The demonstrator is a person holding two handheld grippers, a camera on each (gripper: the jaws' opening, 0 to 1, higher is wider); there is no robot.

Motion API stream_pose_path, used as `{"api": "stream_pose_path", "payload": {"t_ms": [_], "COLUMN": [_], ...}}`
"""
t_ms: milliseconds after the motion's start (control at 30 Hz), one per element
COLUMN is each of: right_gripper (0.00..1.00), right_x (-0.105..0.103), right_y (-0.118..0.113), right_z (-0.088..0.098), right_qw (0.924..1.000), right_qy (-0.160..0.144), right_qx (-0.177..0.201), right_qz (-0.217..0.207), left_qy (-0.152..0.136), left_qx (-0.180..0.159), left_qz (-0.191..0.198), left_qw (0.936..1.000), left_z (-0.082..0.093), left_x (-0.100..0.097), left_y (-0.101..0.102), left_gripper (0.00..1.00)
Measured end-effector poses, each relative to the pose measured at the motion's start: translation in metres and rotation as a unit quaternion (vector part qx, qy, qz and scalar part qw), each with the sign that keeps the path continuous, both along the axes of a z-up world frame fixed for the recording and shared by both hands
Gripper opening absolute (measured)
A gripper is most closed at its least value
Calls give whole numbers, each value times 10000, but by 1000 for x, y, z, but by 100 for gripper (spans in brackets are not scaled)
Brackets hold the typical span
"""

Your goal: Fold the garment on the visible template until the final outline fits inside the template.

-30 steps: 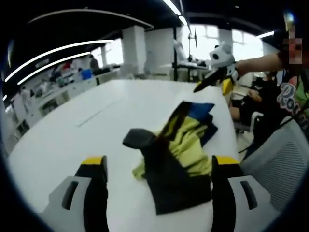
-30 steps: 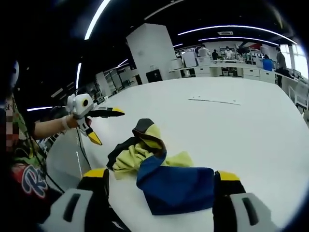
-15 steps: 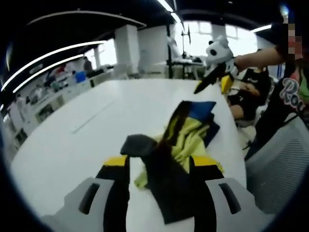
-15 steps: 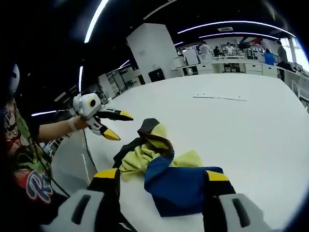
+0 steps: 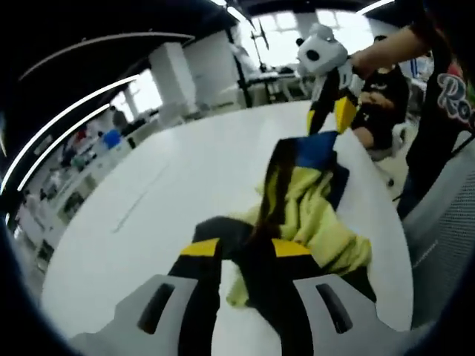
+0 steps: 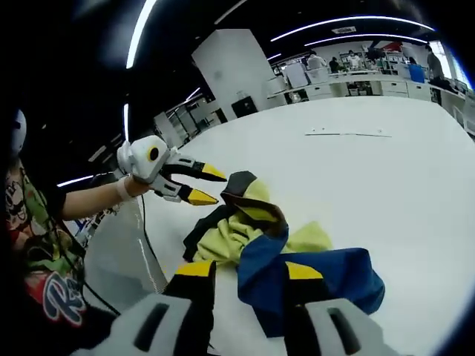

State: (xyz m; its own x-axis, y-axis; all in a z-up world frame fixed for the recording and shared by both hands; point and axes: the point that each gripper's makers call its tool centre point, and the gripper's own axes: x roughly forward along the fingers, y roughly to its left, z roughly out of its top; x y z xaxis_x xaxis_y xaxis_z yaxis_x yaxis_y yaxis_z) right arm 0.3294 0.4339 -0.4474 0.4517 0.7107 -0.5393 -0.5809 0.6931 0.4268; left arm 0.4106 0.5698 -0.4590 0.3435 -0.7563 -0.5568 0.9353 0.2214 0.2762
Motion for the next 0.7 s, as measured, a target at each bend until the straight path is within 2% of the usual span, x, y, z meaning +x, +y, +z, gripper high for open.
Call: {"api": "stream_pose_path", "payload": {"t_ms": [133,233,300,367,400,500,600,667,700], "right_gripper": [22,15,11,4,0,0,0,0,0], "right_x": [1,2,1,0,1,1,6,11,16], "right_y": [-2,-3,-2,-3,-4,-6,-11,-17,-21], "right_z": [-2,-6,-6,-8,-9,-6,3,16,26], "right_qw": [10000,9999,9999,9999,9999,9998,9992,9978,9964], "right_qy": [39,87,103,106,58,-44,-288,-511,-687], "right_qx": [-5,-19,-8,-47,-108,-133,-270,-403,-447], "right_qz": [-66,-105,-106,-101,-87,-104,-117,-136,-201], "left_qy": [-30,-195,-68,-24,13,88,89,322,281], "left_qx": [54,445,354,354,364,285,313,12,-62], "left_qz": [-131,-210,-218,-192,-184,-53,98,301,358], "left_qw": [9999,9986,9991,9992,9992,9995,9994,9990,9989], "left_z": [-3,-14,-15,-15,-14,-10,-3,10,17], "left_x": [0,4,1,1,0,1,1,-2,-1], "left_y": [-3,0,-3,-3,-3,-3,0,-2,-1], "left_gripper": [15,13,13,5,1,0,0,0,0]}}
